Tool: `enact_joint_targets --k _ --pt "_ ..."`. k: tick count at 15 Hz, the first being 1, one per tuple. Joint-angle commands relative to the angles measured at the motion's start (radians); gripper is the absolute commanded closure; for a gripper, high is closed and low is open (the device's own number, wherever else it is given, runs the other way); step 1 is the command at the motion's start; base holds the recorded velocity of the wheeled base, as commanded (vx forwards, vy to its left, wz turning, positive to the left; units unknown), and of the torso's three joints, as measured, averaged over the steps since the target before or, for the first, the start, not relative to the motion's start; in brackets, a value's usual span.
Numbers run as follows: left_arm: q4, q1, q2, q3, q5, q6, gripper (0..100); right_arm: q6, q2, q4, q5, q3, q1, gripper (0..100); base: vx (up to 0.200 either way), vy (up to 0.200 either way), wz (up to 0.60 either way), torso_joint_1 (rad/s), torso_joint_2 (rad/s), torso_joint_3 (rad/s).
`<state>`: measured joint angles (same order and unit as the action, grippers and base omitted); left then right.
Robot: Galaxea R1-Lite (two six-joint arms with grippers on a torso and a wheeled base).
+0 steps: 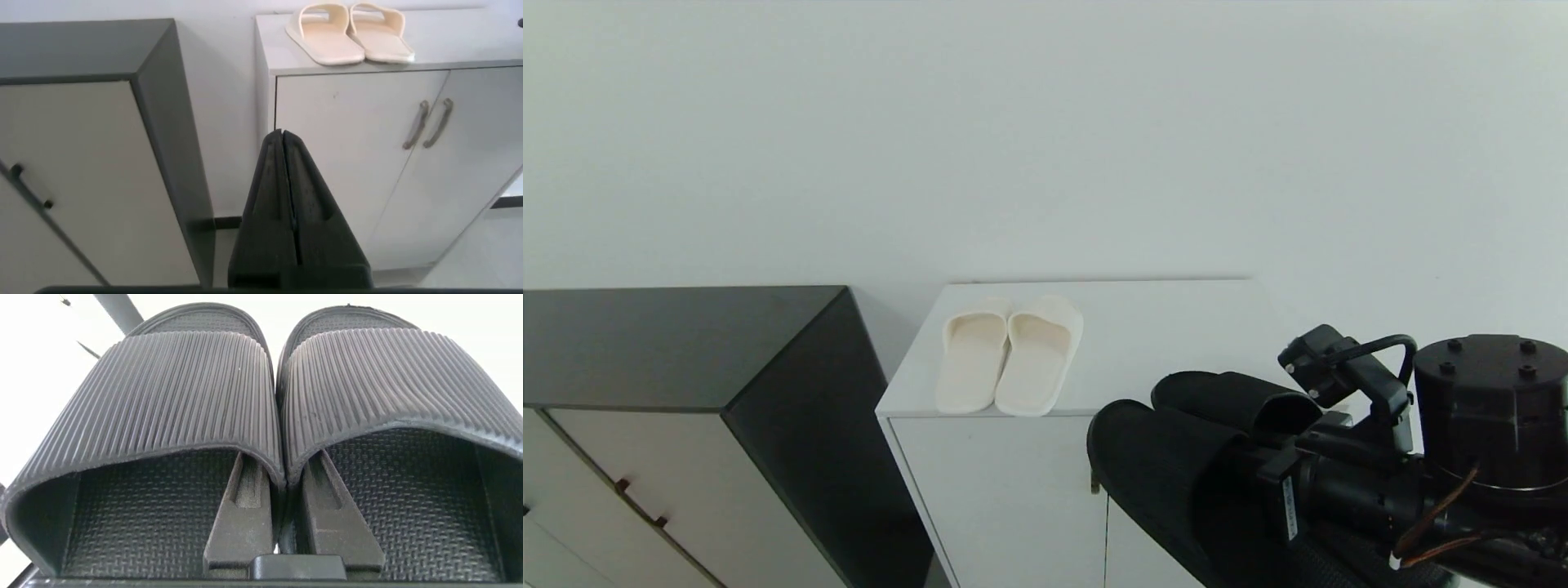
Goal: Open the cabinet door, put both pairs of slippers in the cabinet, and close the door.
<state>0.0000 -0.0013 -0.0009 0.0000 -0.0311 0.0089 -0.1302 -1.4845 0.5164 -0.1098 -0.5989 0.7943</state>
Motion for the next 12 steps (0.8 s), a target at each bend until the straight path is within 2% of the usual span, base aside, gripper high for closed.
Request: enact_joint_targets --k 1,4,12 --pt "0.000 0.000 0.001 0.000 0.000 0.000 100 0.000 0.001 0.001 0.001 0.004 0.000 100 -0.200 0.000 0.00 0.007 0.01 -0.002" --pt "0.000 0.000 0.001 0.000 0.000 -0.001 100 0.001 0.003 0.001 0.009 0.011 0.002 100 -0.200 0.000 0.00 -0.001 0.01 0.002" --pt "0.000 0.000 0.001 0.000 0.000 -0.003 100 0.001 0.009 0.001 0.009 0.024 0.006 100 0.000 0.000 0.00 0.000 0.00 0.000"
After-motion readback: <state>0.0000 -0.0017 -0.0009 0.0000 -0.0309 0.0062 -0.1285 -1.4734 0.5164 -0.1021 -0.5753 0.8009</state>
